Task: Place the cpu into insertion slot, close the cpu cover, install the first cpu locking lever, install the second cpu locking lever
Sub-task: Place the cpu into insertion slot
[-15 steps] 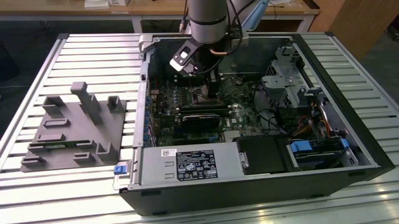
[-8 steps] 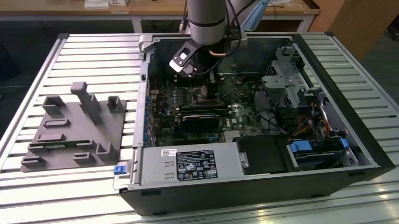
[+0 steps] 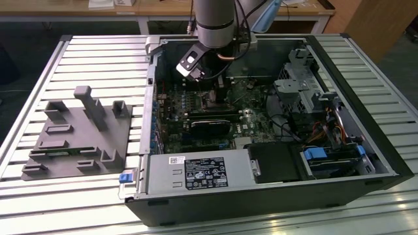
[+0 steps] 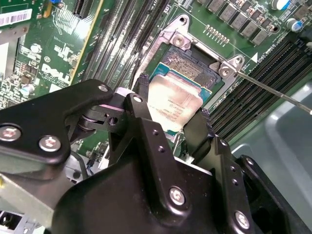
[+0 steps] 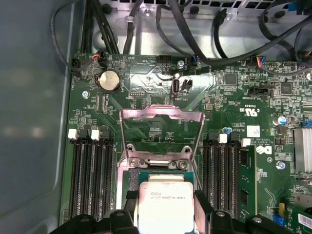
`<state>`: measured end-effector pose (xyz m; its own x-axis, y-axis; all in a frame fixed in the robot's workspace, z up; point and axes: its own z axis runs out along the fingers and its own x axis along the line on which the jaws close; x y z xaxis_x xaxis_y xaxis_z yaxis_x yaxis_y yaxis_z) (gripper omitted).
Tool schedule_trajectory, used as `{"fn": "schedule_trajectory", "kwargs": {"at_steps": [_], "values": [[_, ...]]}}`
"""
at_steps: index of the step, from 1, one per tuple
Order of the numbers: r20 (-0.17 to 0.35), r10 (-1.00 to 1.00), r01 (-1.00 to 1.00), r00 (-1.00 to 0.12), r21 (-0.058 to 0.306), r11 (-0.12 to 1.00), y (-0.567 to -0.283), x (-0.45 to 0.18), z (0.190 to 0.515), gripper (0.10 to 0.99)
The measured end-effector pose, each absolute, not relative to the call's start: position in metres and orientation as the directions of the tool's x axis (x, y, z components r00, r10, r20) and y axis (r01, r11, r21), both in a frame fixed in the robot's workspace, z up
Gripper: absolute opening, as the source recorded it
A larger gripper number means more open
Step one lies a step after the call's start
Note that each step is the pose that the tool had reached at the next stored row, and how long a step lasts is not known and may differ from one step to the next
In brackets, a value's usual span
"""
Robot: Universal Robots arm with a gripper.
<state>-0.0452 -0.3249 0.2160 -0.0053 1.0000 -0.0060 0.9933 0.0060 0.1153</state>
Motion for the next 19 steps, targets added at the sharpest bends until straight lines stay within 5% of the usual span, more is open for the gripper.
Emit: {"fn": "schedule_trajectory", "kwargs": {"at_steps": [19], "values": [[-0.006,1.000,0.993,-0.005,0.115,0.006,-0.322,-0.050,0.201,0.537]]}}
